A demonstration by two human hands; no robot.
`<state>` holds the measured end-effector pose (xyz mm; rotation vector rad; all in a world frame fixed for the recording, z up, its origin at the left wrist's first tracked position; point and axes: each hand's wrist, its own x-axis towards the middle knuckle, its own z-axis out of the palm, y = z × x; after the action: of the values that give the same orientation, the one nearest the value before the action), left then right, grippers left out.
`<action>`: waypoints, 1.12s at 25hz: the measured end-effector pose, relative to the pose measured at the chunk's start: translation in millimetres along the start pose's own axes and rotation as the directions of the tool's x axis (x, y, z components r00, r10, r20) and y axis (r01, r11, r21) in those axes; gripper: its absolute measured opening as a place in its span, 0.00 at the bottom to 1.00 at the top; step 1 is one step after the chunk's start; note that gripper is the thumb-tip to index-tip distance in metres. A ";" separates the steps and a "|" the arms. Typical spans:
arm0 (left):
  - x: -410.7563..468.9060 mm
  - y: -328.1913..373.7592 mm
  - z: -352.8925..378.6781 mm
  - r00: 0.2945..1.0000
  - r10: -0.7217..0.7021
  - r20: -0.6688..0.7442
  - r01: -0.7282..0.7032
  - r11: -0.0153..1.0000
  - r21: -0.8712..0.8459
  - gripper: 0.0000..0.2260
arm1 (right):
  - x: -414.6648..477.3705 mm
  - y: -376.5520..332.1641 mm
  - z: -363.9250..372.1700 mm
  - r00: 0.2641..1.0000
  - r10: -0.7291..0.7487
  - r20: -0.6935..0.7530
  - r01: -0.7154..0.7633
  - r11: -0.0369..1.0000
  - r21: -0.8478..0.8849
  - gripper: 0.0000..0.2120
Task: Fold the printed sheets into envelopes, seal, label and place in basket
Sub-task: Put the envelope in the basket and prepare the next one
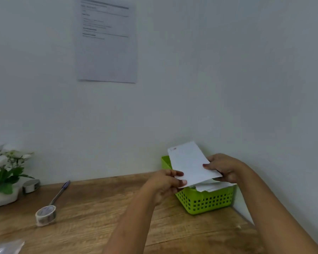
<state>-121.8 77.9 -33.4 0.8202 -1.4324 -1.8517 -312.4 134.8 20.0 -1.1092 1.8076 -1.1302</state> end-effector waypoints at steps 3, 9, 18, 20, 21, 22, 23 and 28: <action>2.4 10.6 16.0 0.998 -0.066 -0.002 0.066 0.998 -0.022 0.10 | 9.1 -4.0 -10.9 0.994 0.100 -0.041 -0.106 0.981 -0.163 0.06; -1.9 20.7 53.0 0.976 -0.200 -0.084 0.200 0.980 -0.013 0.16 | 25.3 -7.5 -18.2 0.967 0.194 -0.166 -0.255 0.779 -0.573 0.09; -12.7 78.7 28.7 0.943 -0.329 -0.040 0.319 0.867 0.382 0.14 | 16.5 5.1 5.9 0.906 0.078 -0.415 -0.359 0.659 -0.660 0.15; -15.3 78.8 28.7 0.950 -0.310 -0.028 0.284 0.825 0.489 0.13 | 11.3 2.6 8.4 0.894 0.064 -0.443 -0.375 0.649 -0.662 0.15; -15.7 75.6 32.1 0.962 -0.273 -0.024 0.242 0.805 0.542 0.14 | 9.6 1.2 8.8 0.891 0.054 -0.452 -0.378 0.640 -0.669 0.16; -16.2 70.6 37.5 0.973 -0.231 -0.009 0.191 0.782 0.593 0.15 | 7.5 0.5 8.6 0.887 0.043 -0.460 -0.381 0.631 -0.676 0.16; -17.2 65.5 43.9 0.983 -0.184 0.010 0.132 0.744 0.654 0.17 | 5.2 -0.9 8.9 0.888 0.030 -0.458 -0.375 0.622 -0.687 0.16; -23.3 32.9 75.1 0.995 -0.009 0.101 -0.093 0.321 0.942 0.18 | -4.2 14.6 20.6 0.977 -0.135 -0.164 -0.046 0.622 -0.782 0.17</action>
<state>-163.9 132.9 16.3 1.1930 -2.6280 -0.7810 -296.8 135.9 -0.3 -1.5618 2.5690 -0.4301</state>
